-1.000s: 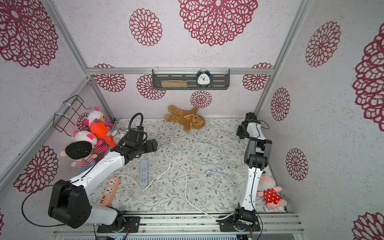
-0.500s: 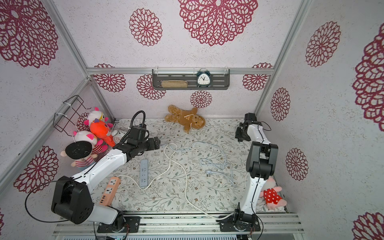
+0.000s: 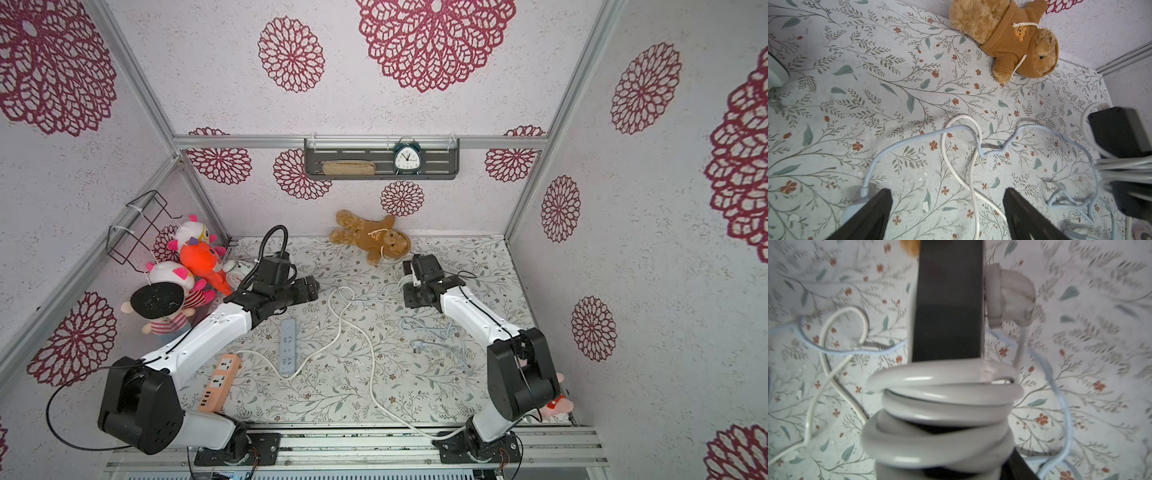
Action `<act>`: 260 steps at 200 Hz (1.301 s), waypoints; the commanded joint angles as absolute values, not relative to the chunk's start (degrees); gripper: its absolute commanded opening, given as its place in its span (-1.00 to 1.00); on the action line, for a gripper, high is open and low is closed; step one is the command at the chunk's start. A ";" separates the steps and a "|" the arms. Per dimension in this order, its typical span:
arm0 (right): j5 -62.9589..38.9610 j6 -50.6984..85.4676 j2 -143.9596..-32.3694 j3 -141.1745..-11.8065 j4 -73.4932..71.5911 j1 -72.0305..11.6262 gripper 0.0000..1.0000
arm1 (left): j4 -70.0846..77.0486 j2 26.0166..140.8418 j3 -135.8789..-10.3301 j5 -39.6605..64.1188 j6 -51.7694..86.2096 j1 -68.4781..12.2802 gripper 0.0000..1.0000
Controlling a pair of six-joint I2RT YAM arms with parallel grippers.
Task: Unwrap the cord wrapped around the power strip
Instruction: Place the power strip at the center of the board, then pick up the power strip from the center of the board.
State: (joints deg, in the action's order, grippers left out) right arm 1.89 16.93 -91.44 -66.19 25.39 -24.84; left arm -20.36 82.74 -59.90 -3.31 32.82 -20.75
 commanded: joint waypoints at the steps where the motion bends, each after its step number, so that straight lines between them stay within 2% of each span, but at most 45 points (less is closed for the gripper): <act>1: 5.36 22.63 -92.85 -66.94 20.08 -27.04 -0.67 | -17.97 82.65 -59.59 -3.15 33.94 -21.09 0.76; 19: 5.63 24.06 -94.95 -67.39 20.59 -28.80 -0.56 | -17.73 82.88 -59.25 -2.90 34.33 -21.09 0.76; 56: 3.92 24.05 -96.79 -69.95 24.73 -29.71 0.38 | -17.12 83.65 -58.36 -3.29 34.10 -21.09 0.76; 69: 3.46 23.33 -95.98 -71.34 27.07 -29.71 0.54 | -17.01 84.26 -58.34 -2.74 34.40 -21.07 0.76; 112: 1.31 21.86 -90.18 -73.31 29.19 -27.94 0.59 | -15.24 87.97 -59.95 2.26 38.70 -22.58 0.75; 144: 3.40 21.15 -88.68 -73.22 31.77 -20.99 0.58 | -19.15 94.56 -68.10 -4.23 51.13 -30.58 0.75; 161: 4.74 21.70 -87.36 -70.80 31.11 -16.25 0.58 | -18.72 99.23 -73.27 -6.47 56.95 -36.32 0.87; 194: 4.03 21.26 -84.12 -65.03 28.11 -8.89 0.58 | -12.30 106.85 -79.04 -8.57 66.08 -43.15 0.93; 229: 2.67 18.98 -82.19 -62.08 25.84 -5.05 0.62 | -18.24 114.86 -87.56 -12.96 68.09 -46.68 1.00; 260: 2.01 17.06 -82.14 -60.68 24.50 -4.15 0.64 | -23.64 120.56 -93.71 -10.31 68.64 -47.74 0.99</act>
